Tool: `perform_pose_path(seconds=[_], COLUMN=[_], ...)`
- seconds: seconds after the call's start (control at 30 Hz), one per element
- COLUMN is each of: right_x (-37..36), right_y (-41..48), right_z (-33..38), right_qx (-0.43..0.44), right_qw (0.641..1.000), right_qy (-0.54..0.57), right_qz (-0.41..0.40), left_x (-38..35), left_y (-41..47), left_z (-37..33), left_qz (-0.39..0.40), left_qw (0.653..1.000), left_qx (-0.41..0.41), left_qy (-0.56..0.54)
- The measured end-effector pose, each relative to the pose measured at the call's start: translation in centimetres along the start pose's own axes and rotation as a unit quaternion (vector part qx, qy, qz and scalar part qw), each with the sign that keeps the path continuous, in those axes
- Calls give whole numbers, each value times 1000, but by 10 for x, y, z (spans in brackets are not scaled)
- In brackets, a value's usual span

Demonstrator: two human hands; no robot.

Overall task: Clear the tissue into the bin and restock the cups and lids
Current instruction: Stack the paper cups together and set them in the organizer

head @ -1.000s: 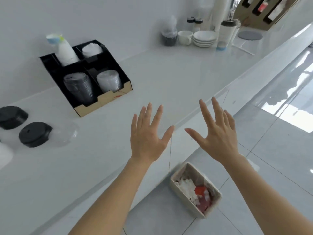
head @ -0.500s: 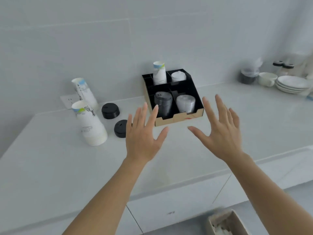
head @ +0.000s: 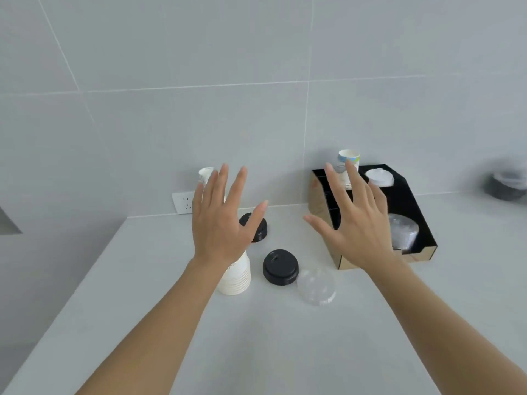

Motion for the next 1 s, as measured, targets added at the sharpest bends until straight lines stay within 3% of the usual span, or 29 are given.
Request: perform_pose_path(seconds=[0.6,0.8,0.9,1.0], right_x=[-114,-154,-177,-195], right_y=[62,58,43,22], right_z=[86,90,87,82], right_qx=[48,42,35,22], right_qw=[997,990,981,965], right_qy=[49,87,116,164], right_qz=[48,108,150,203], left_x=[-4,-37,-60,-87], left_y=[5,-28,-51,-78], left_z=[148,172,175,173], left_qz=[-8,34,61,99], left_qw=[994,984,975,940], left_qx=[112,171,194,242], left_qy=[1,-40,-94,-219])
Point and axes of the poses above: each hand's wrist, its own y-axis towards the middle knuckle, its own x-axis out of the back of the hand, z = x × y, the point moved 8 cm from there along y, towards the middle knuckle, and after that the axes turned 10 degrees about -x, right-handed, at the moved point
